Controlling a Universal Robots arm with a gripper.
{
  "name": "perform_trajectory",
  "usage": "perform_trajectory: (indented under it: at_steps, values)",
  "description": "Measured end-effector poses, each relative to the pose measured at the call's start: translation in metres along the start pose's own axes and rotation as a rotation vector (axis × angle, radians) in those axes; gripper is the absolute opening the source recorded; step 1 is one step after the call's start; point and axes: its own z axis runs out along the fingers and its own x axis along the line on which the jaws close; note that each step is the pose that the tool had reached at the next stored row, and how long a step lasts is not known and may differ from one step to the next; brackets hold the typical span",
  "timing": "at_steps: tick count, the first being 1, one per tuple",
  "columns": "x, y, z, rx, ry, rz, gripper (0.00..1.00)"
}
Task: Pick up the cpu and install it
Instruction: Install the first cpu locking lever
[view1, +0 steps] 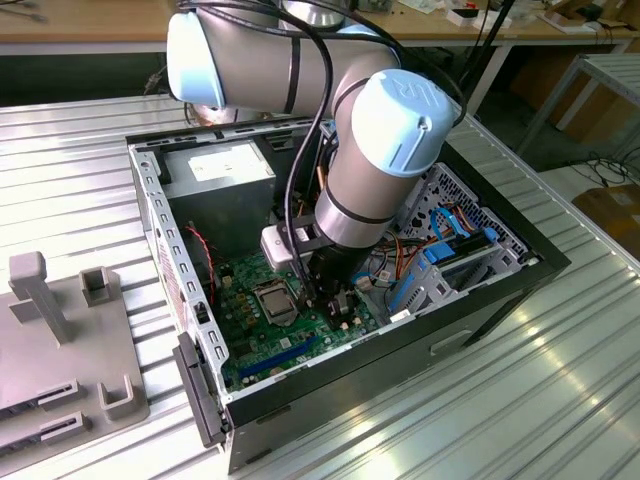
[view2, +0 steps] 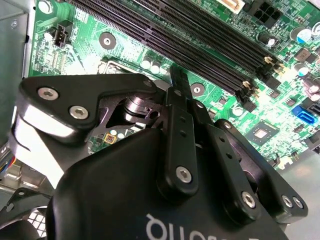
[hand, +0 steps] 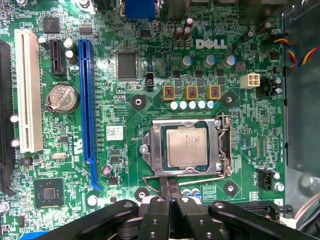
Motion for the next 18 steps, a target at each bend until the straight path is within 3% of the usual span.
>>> perform_trajectory:
  at_steps: [13, 18]
  values:
    - [-0.0012, 0.0022, -0.0172, 0.0030, 0.0001, 0.000, 0.11]
    - [-0.0021, 0.0119, -0.0170, 0.0046, 0.0001, 0.000, 0.11]
